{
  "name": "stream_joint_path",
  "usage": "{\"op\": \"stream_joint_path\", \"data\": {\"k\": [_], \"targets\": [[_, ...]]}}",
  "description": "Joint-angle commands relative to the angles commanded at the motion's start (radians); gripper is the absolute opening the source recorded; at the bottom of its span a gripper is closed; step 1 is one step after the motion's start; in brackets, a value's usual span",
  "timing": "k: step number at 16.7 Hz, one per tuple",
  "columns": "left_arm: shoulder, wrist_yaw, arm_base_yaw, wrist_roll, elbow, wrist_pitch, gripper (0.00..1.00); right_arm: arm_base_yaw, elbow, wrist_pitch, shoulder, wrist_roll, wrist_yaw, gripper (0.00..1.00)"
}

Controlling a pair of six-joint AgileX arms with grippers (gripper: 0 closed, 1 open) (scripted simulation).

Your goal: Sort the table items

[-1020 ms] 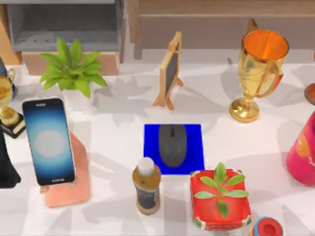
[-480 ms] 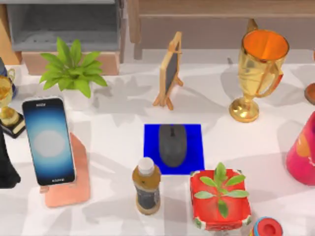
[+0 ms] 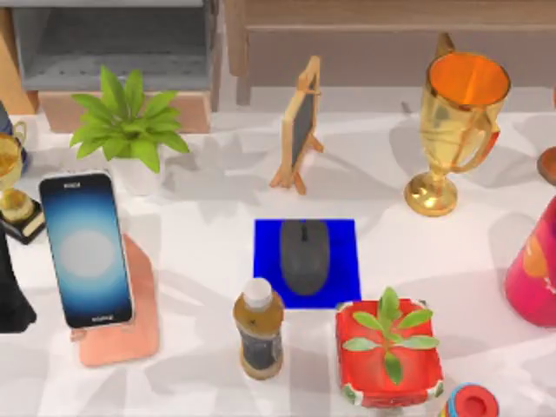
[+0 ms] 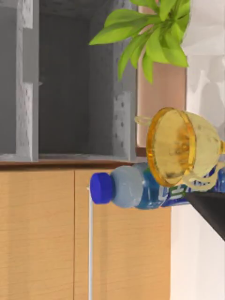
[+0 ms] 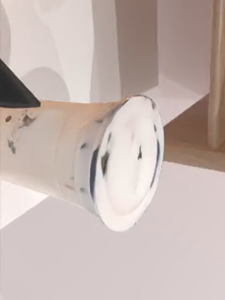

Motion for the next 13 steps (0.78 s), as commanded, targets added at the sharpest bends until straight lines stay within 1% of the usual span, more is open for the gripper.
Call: {"op": "stream_joint_path", "data": {"k": [4, 7, 10, 13], "targets": [[0.000, 0.000, 0.000, 0.000, 0.000, 0.000, 1.00, -0.088, 0.127, 0.213, 0.460, -0.015, -0.181, 1.00], [0.000, 0.000, 0.000, 0.000, 0.000, 0.000, 1.00, -0.104, 0.236, 0.330, 0.709, -0.006, -0.307, 1.00], [0.000, 0.000, 0.000, 0.000, 0.000, 0.000, 1.00, -0.094, 0.337, 0.407, 0.865, 0.012, -0.400, 1.00], [0.000, 0.000, 0.000, 0.000, 0.000, 0.000, 1.00, -0.078, 0.388, 0.439, 0.927, 0.022, -0.445, 1.00]]}}
